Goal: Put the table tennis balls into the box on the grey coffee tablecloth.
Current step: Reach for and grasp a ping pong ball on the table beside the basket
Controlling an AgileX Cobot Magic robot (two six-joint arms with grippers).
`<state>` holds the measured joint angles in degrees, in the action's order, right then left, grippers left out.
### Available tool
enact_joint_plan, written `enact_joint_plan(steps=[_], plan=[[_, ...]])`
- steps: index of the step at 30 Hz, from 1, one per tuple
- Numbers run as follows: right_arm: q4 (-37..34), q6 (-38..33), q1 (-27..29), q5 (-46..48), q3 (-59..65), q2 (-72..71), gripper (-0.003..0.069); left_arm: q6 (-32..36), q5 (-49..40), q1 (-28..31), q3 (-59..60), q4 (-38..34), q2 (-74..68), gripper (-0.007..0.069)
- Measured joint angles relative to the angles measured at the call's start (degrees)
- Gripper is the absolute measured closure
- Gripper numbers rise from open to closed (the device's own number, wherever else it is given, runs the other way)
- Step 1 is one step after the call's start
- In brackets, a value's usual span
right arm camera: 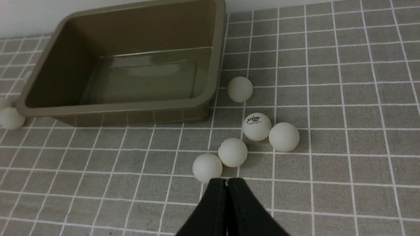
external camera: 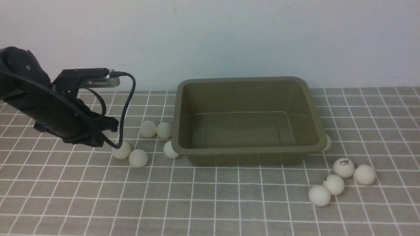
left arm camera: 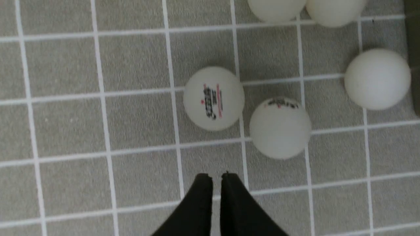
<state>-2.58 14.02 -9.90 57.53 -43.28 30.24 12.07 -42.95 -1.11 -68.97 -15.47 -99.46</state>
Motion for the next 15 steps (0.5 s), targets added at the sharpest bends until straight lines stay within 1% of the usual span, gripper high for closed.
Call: enact_joint_plan(steps=[3, 5, 6, 7, 8, 9, 12, 13, 15], plan=[[-0.45, -0.38, 0.00, 0.00, -0.08, 1.03, 0.0673, 0.01, 1.04, 0.00, -2.20, -0.15, -3.13, 0.0508], [-0.63, -0.62, -0.06, 0.00, -0.08, 1.28, 0.0673, 0.01, 2.35, 0.00, -3.31, -0.21, -5.88, 0.0404], [-0.63, -0.62, -0.11, -0.05, -0.08, 1.28, 0.0673, 0.01, 2.35, 0.00, -3.31, -0.21, -6.11, 0.0404], [-0.58, -0.78, -0.11, -0.06, -0.08, 1.29, 0.0673, 0.01, 3.26, 0.00, -3.90, -0.38, -8.15, 0.0315], [-0.58, -0.85, -0.11, -0.06, -0.08, 1.29, 0.0673, 0.01, 3.31, 0.00, -3.96, -0.45, -8.15, 0.0305], [-0.53, -0.84, -0.11, -0.11, -0.08, 1.29, 0.0673, 0.01, 3.57, 0.00, -4.35, -0.76, -9.58, 0.0247], [-0.53, -0.84, -0.16, -0.67, -0.08, 1.29, 0.0673, 0.01, 4.35, 0.00, -5.06, -1.39, -12.07, 0.0119], [-0.45, -0.84, -0.16, -0.83, -0.08, 1.29, 0.0673, 0.01, 4.59, 0.00, -5.20, -1.83, -12.65, 0.0092], [-0.34, -0.84, -0.16, -0.96, -0.08, 1.29, 0.0673, 0.01, 5.08, 0.00, -5.31, -2.35, -13.21, 0.0066]])
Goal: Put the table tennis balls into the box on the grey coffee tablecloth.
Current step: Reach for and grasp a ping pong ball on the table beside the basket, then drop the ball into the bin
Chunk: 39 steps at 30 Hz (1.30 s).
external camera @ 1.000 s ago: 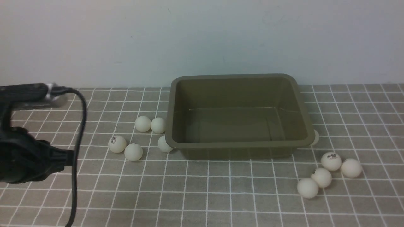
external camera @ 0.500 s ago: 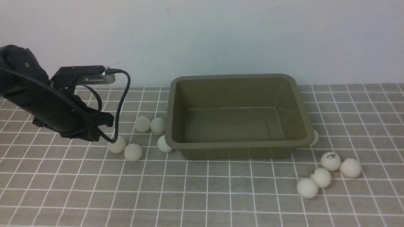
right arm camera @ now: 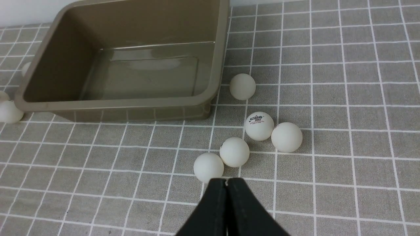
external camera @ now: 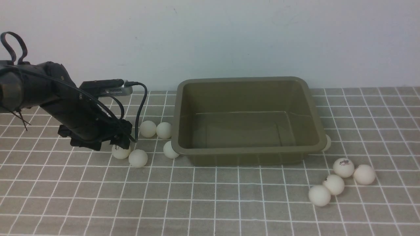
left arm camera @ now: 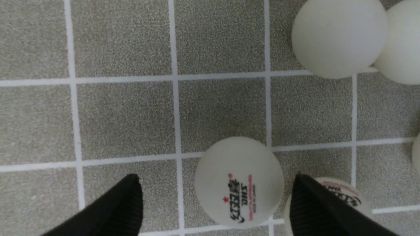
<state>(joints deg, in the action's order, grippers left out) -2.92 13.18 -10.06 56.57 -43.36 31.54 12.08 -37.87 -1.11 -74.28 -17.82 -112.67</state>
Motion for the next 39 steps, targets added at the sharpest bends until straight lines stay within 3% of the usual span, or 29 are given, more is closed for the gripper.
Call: enact_joint_plan(steps=[3, 7, 8, 11, 20, 25, 30, 35, 39], plan=[[0.27, 0.00, 0.00, -0.43, 0.00, 0.00, 0.0673, 0.00, 1.85, 0.00, -0.02, -0.51, -1.27, 0.0053], [0.74, -0.02, 0.00, -0.78, 0.00, 0.05, 0.0673, 0.00, 2.96, 0.00, -0.10, -0.88, -2.27, 0.0106], [0.89, -0.02, 0.00, -0.78, -0.05, 0.05, 0.0673, 0.00, 3.50, 0.00, -0.14, -0.88, -2.77, 0.0177], [1.04, -0.02, 0.00, -0.78, -0.10, 0.05, 0.0673, 0.05, 3.57, 0.00, -0.14, -0.90, -3.18, 0.0282], [4.52, 0.53, 0.00, 0.40, -0.52, 1.24, 0.0673, 0.00, -4.88, 0.00, -6.02, 8.12, 4.65, 0.0272], [10.90, 4.36, 0.00, 6.24, -4.47, 10.29, 0.0673, 0.29, -11.07, -3.43, -12.82, 3.06, 10.57, 0.0272], [16.58, 5.84, 0.92, 6.23, -6.05, 23.30, 0.0673, 2.84, -12.17, -11.74, -14.76, -1.33, 10.62, 0.0272], [12.70, 5.83, 5.90, 2.31, -7.24, 34.70, 0.0673, 2.98, -11.76, -18.11, -14.76, -1.33, 7.96, 0.0272], [6.05, -0.15, 10.94, -0.54, -10.42, 43.79, 0.0656, 2.55, -11.02, -20.81, -14.76, -1.33, 4.35, 0.0252]])
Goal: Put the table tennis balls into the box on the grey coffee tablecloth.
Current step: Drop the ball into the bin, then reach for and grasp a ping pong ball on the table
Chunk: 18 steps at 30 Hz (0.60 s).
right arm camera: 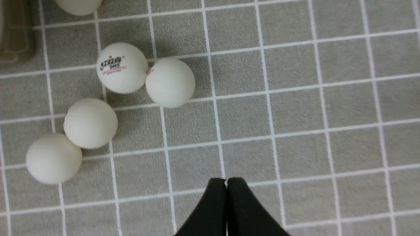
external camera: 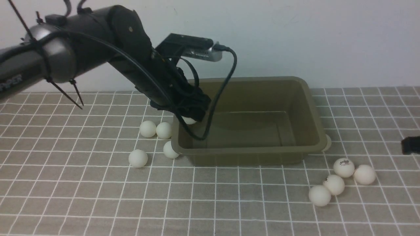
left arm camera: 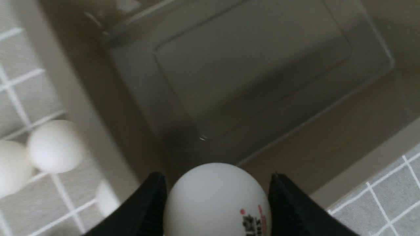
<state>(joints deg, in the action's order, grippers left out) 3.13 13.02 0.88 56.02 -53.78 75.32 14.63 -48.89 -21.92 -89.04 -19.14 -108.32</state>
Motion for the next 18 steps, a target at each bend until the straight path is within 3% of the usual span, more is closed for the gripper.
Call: enact_joint_plan(steps=[3, 6, 8, 10, 13, 14, 16, 17, 18], plan=[[-5.87, -5.81, 1.79, -2.22, -1.41, 5.31, 0.0582, -0.15, 0.10, -0.19, -0.08, -0.22, -2.73, 0.0134], [-10.77, -9.83, 2.76, -4.25, -2.73, 10.73, 0.0440, -0.19, -1.86, 0.06, -1.38, -0.22, -3.73, 0.0043], [-11.30, -10.36, 2.83, -4.83, -3.09, 12.47, 0.0389, -0.19, -2.77, 0.31, -2.17, -0.22, -3.73, 0.0029], [-11.95, -10.62, 3.01, -6.98, -3.93, 16.47, 0.0270, -0.80, -6.69, 1.58, -6.23, 0.02, -3.29, 0.0037], [-12.62, -10.62, 3.08, -8.76, -4.75, 19.52, 0.0169, -2.19, -12.01, 3.48, -11.23, 1.18, -1.95, 0.0120], [-12.85, -10.62, 3.08, -9.74, -5.19, 21.15, 0.0135, -2.89, -14.49, 4.49, -13.78, 2.11, -1.10, 0.0209], [-12.91, -10.75, 3.08, -10.58, -5.56, 22.49, 0.0119, -3.40, -16.77, 5.81, -15.52, 3.44, 0.18, 0.0306], [-13.03, -10.75, 3.08, -11.28, -6.04, 24.02, 0.0106, -3.88, -18.99, 7.37, -16.72, 4.84, 1.81, 0.0431], [-13.10, -10.75, 3.08, -11.53, -6.24, 24.67, 0.0104, -4.04, -19.21, 7.61, -16.92, 5.02, 2.06, 0.0466]])
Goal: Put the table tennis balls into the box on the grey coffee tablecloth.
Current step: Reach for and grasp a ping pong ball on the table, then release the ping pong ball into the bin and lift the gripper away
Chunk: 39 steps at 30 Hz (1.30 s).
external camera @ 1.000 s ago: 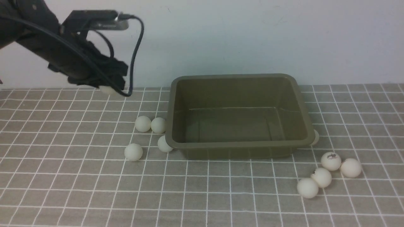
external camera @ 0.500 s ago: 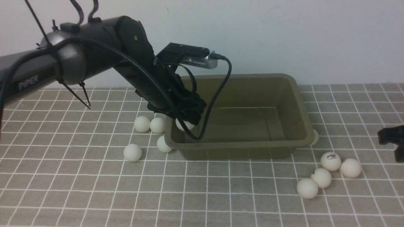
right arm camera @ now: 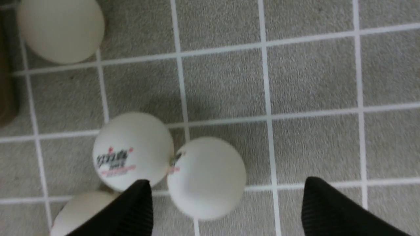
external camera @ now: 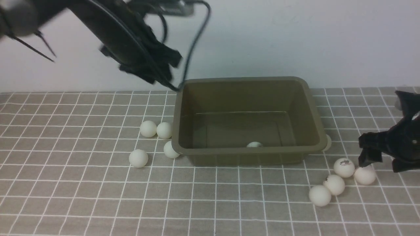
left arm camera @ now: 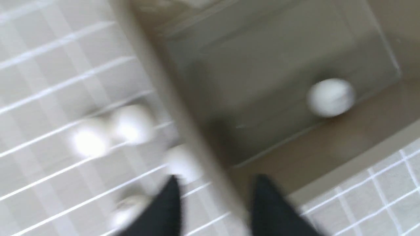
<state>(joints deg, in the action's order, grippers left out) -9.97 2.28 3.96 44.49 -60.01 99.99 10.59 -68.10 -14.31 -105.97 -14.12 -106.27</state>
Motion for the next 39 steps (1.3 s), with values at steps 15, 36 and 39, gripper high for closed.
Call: enact_joint_plan(steps=[15, 36, 39], plan=[[1.94, 0.01, 0.05, -0.34, -1.46, 5.22, 0.0298, -1.30, -2.24, 18.58, 14.30, 3.07, 19.33, 0.0629], [-12.99, -6.75, -16.20, 11.19, -28.79, 7.13, 0.0235, 13.67, 9.21, 16.67, 37.81, -11.09, 12.44, 0.0495], [-12.31, -6.51, -16.25, 14.17, -31.02, 8.24, 0.0122, 13.92, 12.42, 13.21, 37.81, -10.10, 10.13, 0.0356]])
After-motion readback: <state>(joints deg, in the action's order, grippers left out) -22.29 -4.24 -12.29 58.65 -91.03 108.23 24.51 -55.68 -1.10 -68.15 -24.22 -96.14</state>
